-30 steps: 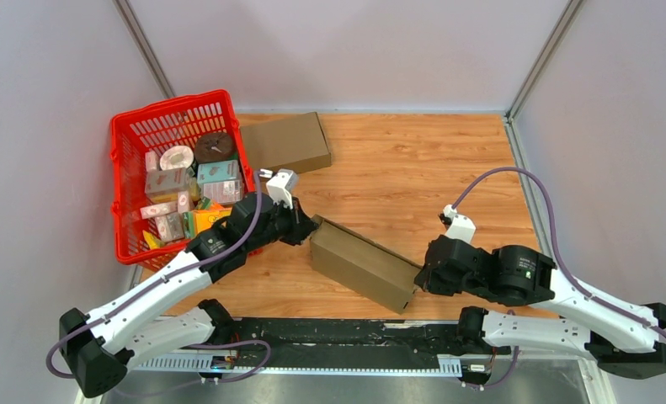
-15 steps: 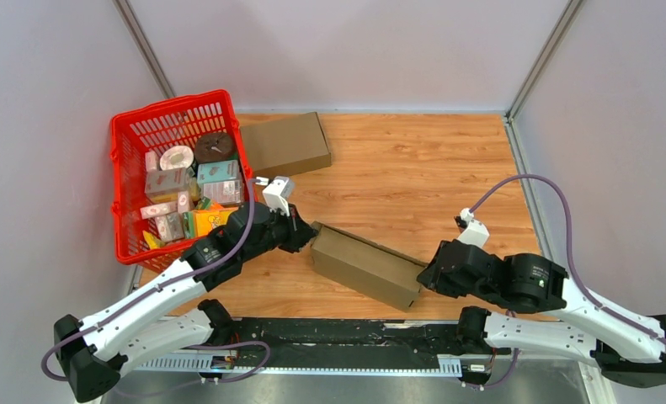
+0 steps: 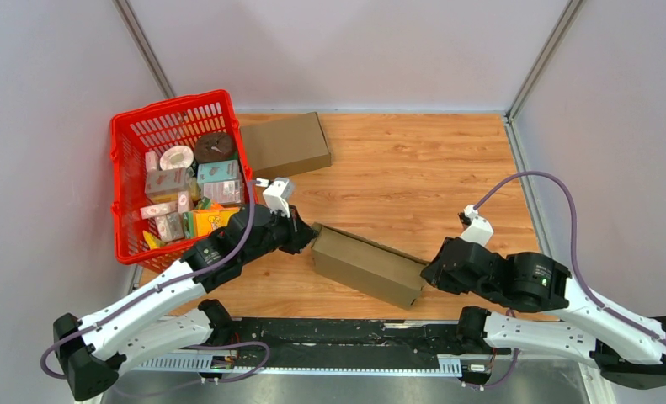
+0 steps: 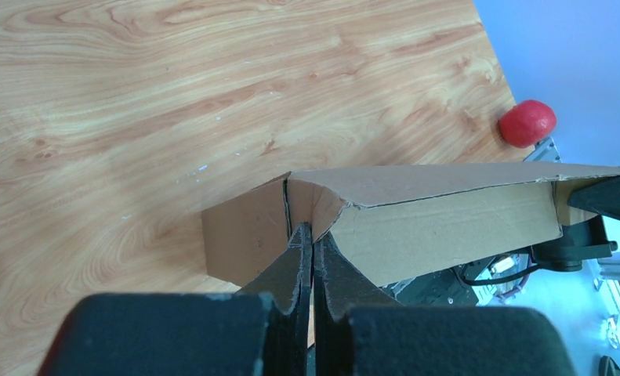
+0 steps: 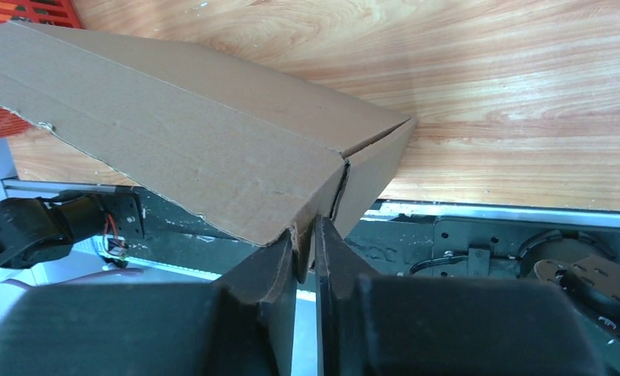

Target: Fold the paper box

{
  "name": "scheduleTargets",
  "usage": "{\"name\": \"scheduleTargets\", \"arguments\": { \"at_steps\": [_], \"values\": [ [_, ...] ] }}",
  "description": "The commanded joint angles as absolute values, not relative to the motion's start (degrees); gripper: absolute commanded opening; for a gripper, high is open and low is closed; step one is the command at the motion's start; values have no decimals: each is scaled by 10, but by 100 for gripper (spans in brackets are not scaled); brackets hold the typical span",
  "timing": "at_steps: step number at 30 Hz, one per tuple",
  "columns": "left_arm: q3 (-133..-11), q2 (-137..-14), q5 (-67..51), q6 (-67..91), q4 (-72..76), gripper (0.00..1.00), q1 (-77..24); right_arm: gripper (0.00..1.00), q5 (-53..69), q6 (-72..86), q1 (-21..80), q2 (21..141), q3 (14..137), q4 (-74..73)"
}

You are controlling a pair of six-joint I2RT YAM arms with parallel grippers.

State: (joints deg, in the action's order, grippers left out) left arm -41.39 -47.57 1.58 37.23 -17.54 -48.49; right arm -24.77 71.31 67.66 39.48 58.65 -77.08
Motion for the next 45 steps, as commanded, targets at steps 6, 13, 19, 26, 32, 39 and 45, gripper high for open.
{"name": "scheduleTargets", "arguments": {
  "at_steps": [6,13,19,26,32,39,45],
  "values": [
    [-390,-472,40,382,-242,0,-491,0,-249,715,670,400,537,-955],
    [-390,-472,47,386,-246,0,-499,0,-265,670,661,392,540,-957],
    [-388,-460,69,388,-250,0,-499,16,-270,625,612,377,573,-952],
    [-380,-454,76,396,-246,0,-499,55,-271,633,609,369,577,-898],
    [-380,-450,78,399,-246,0,-499,51,-197,651,598,303,477,-751],
    [-366,-428,98,415,-245,0,-504,33,-181,589,584,279,420,-596],
    [-353,-403,134,432,-247,0,-506,29,-107,447,500,361,431,-467]
  ]
}}
